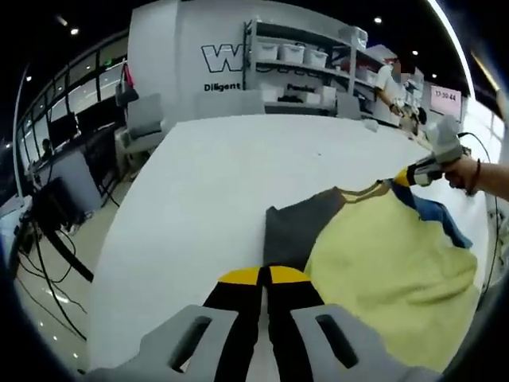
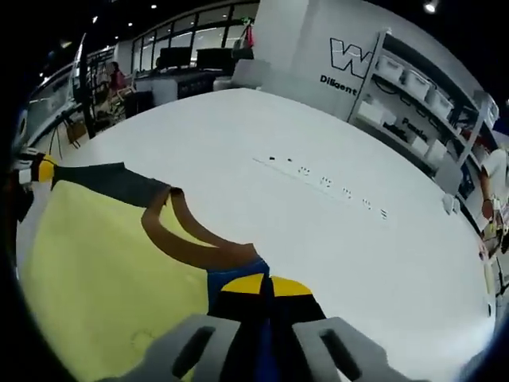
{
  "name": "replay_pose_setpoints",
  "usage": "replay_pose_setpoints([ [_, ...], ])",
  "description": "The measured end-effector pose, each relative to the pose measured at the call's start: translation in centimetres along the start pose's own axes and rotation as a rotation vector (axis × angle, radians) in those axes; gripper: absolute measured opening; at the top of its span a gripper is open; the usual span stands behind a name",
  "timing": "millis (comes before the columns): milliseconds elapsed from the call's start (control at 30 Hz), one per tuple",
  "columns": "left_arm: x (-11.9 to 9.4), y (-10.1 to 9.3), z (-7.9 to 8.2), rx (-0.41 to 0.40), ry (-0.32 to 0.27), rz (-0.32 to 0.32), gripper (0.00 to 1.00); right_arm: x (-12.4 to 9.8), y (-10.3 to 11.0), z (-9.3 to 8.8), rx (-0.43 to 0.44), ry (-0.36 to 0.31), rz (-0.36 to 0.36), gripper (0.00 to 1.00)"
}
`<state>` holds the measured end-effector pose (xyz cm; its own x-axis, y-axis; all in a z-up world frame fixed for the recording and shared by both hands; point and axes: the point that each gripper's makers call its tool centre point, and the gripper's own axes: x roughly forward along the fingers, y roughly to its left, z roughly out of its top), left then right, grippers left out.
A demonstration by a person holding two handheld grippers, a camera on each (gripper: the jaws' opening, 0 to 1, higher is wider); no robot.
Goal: Fold the garment on the visible template until the final outline fits inside the template.
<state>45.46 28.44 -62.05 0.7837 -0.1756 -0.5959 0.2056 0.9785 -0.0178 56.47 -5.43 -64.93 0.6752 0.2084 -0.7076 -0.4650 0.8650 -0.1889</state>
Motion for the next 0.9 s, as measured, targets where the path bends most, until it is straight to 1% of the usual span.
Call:
replay_pose_setpoints([
  [67, 0.4, 0.5, -0.8, -0.008, 0.033, 0.023, 0.02, 0.6, -0.1, 0.1, -0.003, 0.009, -0.003, 0.0],
  [133, 0.5, 0.7, -1.1, -0.028, 0.045, 0.031, 0.02, 1.1, 0.0, 0.6, -0.02, 0.0, -0.002, 0.0],
  [200, 0.5, 0.8, -1.0, -0.027, 0.043, 0.035, 0.02, 1.5, -0.1, 0.9, -0.026, 0.007, -0.003, 0.0],
  [267, 1.0, 1.0, -1.1, -0.014, 0.052, 0.043, 0.02, 2.1, -0.1, 1.4, -0.029, 0.0, 0.008, 0.0],
  [367, 1.2, 1.6, -1.4, -0.029, 0.064, 0.053, 0.02, 3.0, -0.2, 2.7, -0.037, -0.028, 0.012, 0.0],
  [400, 1.2, 1.7, -1.5, -0.032, 0.067, 0.056, 0.02, 3.4, -0.6, 3.5, -0.054, -0.055, -0.009, 0.0],
  [433, 1.3, 1.9, -1.7, -0.029, 0.077, 0.064, 0.02, 3.7, -0.7, 3.9, -0.065, -0.064, -0.008, 0.0],
  [500, 1.5, 2.1, -2.1, -0.035, 0.093, 0.072, 0.02, 4.5, -0.5, 4.0, -0.052, -0.051, 0.013, 0.0],
  [633, 1.6, 1.9, -2.4, -0.027, 0.101, 0.069, 0.02, 5.4, -0.3, 3.7, -0.049, -0.037, 0.026, 0.0],
  [667, 1.7, 2.0, -2.5, -0.029, 0.103, 0.07, 0.02, 5.5, 0.2, 3.3, -0.021, -0.03, 0.049, 0.0],
  [700, 1.7, 2.0, -2.5, -0.03, 0.104, 0.069, 0.02, 5.5, 0.3, 3.3, -0.018, -0.03, 0.054, 0.0],
  [767, 1.7, 2.0, -2.6, -0.03, 0.108, 0.072, 0.02, 5.2, 0.8, 2.9, 0.021, -0.024, 0.08, 0.0],
  [800, 1.6, 2.0, -2.5, -0.03, 0.105, 0.074, 0.02, 4.9, 0.9, 2.9, 0.092, -0.025, 0.096, 0.0],
  [900, 1.5, 2.1, -2.4, -0.032, 0.097, 0.081, 0.08, 4.6, 1.1, 2.9, 0.131, -0.029, 0.119, 0.0],
])
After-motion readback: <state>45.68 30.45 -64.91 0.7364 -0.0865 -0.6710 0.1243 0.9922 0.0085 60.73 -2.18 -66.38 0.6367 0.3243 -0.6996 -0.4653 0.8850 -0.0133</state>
